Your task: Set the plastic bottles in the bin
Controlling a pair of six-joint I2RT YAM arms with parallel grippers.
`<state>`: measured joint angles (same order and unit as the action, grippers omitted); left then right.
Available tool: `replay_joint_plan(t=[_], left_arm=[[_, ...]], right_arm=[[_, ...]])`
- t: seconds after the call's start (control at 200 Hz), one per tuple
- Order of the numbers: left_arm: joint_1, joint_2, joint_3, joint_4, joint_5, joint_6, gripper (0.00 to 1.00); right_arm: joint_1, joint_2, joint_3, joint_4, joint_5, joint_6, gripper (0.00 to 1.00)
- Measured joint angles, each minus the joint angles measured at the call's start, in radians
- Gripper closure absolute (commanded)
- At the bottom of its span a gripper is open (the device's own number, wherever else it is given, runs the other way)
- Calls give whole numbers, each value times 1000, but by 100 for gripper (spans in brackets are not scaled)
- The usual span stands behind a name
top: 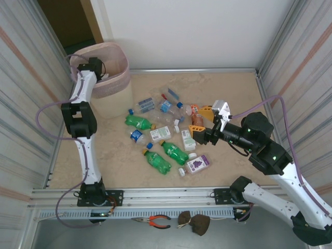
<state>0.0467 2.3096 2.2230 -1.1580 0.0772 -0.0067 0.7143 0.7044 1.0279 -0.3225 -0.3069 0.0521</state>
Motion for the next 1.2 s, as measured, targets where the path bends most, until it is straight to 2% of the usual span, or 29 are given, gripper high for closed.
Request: replay_joint_plan(t=[0.065,0.396,0.907,1.197], left_arm=[[0,0,29,-8,3,5,3],[-1,-62,96,-28,24,7,3],[-1,-328,127,36,143,-12,6],[-3,-526,-22,156,230,-35,6]], right_arm=[[0,0,0,0,0,0,27],[0,0,0,0,0,0,27],[0,10,0,-1,21,0,27],[0,75,22,-66,104,1,27]])
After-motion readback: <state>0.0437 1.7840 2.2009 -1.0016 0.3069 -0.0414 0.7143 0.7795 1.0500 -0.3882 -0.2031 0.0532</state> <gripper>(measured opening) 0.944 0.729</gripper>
